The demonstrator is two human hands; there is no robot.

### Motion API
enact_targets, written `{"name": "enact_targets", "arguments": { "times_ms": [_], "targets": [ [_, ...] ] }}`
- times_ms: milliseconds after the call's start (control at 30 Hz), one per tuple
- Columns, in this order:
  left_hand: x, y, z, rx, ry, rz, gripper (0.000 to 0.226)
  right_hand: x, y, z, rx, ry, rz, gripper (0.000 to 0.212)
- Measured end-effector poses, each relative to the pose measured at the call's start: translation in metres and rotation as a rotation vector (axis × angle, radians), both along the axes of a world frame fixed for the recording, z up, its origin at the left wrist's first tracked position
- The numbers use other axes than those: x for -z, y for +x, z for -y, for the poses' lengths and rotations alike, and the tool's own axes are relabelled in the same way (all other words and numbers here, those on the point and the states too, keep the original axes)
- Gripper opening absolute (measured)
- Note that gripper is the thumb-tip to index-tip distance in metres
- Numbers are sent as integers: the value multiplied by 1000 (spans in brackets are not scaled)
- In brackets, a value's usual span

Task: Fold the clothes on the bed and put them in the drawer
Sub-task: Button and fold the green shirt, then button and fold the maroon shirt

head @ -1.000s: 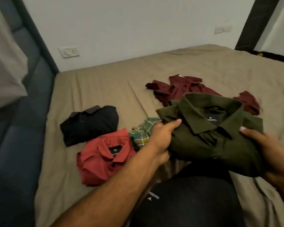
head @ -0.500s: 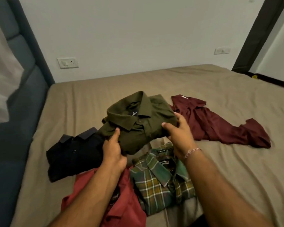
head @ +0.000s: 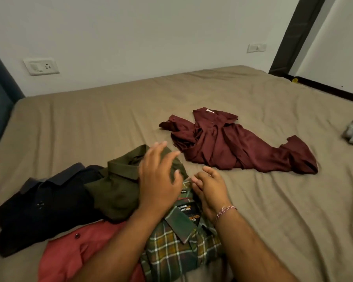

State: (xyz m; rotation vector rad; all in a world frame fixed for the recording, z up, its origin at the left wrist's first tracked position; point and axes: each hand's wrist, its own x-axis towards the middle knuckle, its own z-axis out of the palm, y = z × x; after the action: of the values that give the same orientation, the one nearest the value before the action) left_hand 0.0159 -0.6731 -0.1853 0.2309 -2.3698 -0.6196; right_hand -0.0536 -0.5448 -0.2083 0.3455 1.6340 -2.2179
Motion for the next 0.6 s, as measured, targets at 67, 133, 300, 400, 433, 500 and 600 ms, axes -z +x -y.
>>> {"name": "enact_targets", "arguments": {
  "times_ms": [67,133,300,400,433,500,600],
  "targets": [
    [-9,-54,-8,208,-111,232,43,-3,-12,-12,67,-28,1,34],
    [-6,-108,-14,305,-154,514,42,-7,-22,-24,118,-12,-11,37],
    [25,-185,-25,303,-119,902,48,-17,-32,-81,129,60,-62,39],
    [24,-177,-59,396,128,692,42,-17,-31,-123,108,161,-136,42],
    [17,-165,-79,448,220,587,41,-18,-31,-138,133,180,-143,42],
    [4,-131,-128,644,401,433,38,-22,-28,-168,214,169,-104,37],
    [-1,-70,-211,1041,565,406,40,-32,-8,-225,245,-92,30,38]
  ]
}}
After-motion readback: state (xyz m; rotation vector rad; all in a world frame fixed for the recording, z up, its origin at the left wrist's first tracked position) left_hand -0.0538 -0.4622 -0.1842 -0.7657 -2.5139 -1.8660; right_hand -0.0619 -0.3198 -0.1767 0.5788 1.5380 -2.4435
